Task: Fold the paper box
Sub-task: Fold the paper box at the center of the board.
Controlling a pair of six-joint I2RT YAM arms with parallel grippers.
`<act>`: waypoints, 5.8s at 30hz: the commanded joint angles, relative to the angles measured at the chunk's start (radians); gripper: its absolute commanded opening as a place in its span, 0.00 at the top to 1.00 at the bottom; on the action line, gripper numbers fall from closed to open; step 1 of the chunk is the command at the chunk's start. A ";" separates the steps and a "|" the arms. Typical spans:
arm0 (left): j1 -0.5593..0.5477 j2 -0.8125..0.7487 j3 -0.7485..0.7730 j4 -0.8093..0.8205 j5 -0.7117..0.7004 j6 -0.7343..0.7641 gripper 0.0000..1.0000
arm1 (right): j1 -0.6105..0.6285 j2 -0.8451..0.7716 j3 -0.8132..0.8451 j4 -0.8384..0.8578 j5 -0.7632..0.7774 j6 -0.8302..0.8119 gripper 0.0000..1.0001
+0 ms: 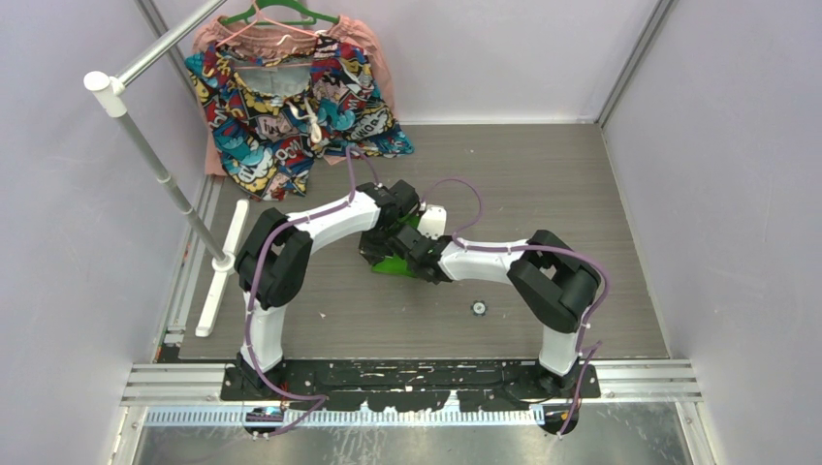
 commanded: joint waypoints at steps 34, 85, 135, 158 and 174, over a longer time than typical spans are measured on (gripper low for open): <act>-0.011 -0.087 -0.030 0.049 0.092 0.035 0.80 | 0.015 0.000 0.019 -0.127 0.024 -0.062 0.99; 0.016 -0.340 -0.309 0.400 0.226 0.014 0.95 | -0.003 0.008 -0.018 -0.103 -0.017 -0.043 0.99; 0.359 -0.509 -0.642 0.689 0.551 -0.240 1.00 | -0.008 0.015 -0.027 -0.084 -0.047 -0.051 0.99; 0.373 -0.446 -0.640 0.789 0.651 -0.253 0.80 | -0.008 0.031 -0.032 -0.066 -0.067 -0.051 0.99; 0.362 -0.421 -0.623 0.803 0.660 -0.259 0.82 | -0.007 0.043 -0.029 -0.063 -0.073 -0.051 0.99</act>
